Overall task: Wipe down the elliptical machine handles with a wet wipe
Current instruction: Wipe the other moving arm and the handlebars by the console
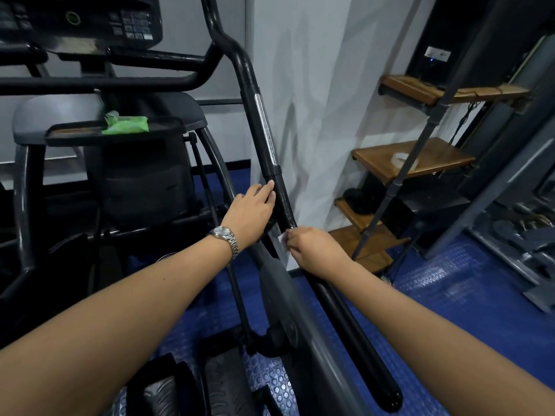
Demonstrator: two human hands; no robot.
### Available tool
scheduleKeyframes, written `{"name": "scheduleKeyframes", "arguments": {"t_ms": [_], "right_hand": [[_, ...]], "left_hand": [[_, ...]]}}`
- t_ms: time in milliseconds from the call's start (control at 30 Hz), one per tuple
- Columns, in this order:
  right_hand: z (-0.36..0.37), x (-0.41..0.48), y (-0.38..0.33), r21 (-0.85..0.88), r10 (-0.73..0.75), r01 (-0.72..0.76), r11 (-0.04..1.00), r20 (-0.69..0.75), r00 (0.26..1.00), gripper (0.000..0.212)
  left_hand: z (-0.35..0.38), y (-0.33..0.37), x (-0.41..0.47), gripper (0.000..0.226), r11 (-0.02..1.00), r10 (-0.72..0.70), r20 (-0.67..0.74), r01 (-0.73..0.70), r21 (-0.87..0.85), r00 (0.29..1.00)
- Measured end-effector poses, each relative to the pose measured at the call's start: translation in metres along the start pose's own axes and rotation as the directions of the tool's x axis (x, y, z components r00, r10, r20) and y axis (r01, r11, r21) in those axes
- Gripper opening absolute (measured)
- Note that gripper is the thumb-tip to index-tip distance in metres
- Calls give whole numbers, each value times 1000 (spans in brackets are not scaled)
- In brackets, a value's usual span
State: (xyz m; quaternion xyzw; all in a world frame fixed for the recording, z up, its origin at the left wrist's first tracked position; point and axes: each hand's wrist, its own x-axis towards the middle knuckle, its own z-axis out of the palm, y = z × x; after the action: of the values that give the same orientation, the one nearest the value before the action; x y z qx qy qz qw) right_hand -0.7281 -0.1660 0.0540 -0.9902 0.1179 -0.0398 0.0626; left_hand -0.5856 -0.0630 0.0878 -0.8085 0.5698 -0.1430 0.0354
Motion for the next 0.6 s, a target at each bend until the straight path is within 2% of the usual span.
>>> {"name": "scheduleKeyframes", "arguments": {"t_ms": [167, 433, 600], "right_hand": [[-6, -32, -2, 65, -71, 75, 995, -62, 996, 20], [-3, 8, -5, 30, 36, -35, 999, -53, 998, 22], [-12, -13, -5, 66, -7, 12, 998, -65, 998, 20]], "left_hand": [[1, 0, -1, 68, 1000, -4, 1, 4, -23, 1000], [-2, -1, -1, 67, 1000, 6, -3, -6, -27, 1000], [-1, 0, -2, 68, 999, 4, 2, -4, -36, 1000]]}}
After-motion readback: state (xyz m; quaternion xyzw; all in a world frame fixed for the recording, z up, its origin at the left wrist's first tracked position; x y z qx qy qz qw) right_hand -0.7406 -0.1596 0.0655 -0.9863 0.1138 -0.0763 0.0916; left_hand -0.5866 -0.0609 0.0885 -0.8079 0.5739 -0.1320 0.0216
